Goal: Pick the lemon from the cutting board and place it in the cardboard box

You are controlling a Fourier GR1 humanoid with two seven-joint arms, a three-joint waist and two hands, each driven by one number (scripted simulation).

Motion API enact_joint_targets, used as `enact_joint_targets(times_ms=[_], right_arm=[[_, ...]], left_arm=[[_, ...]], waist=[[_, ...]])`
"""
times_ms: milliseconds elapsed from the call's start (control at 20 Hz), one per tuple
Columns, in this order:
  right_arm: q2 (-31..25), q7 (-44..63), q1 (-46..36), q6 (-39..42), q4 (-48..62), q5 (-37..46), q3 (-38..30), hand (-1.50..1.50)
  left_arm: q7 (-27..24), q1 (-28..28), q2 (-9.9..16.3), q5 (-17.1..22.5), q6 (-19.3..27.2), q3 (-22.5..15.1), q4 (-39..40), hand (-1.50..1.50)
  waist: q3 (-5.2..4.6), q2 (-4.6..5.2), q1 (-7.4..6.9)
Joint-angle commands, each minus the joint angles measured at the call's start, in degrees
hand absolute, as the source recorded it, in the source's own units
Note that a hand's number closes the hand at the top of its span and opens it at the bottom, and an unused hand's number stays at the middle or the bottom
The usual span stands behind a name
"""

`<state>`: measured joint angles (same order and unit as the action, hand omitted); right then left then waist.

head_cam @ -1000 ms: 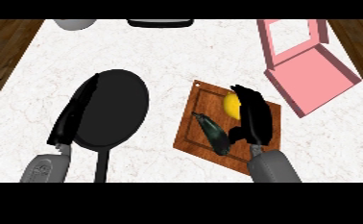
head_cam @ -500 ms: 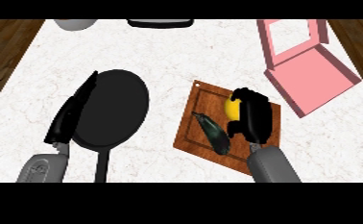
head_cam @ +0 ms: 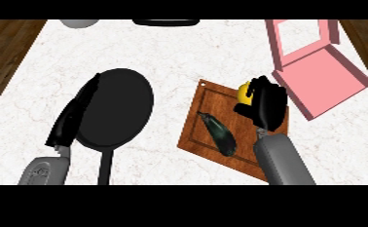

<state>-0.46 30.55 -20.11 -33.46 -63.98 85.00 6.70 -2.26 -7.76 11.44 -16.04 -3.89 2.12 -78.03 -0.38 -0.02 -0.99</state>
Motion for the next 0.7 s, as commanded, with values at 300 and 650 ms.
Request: enact_joint_targets(times_ms=[300,650], right_arm=[[-4.48,27.19,-29.20,28.48,15.55,0.26,-17.29,1.50],[-9.94,40.24,-46.89,35.74,27.43,8.88,-18.12,1.50]], left_arm=[[0.05,-2.65,-1.08,-0.64,-0.95,-2.12,0.51,0.00],[0.31,-3.87,-0.77,-1.15,-1.06,-2.07,1.60,0.00]], waist=[[0.17,1.67,-4.30],[0.21,1.61,-4.24]])
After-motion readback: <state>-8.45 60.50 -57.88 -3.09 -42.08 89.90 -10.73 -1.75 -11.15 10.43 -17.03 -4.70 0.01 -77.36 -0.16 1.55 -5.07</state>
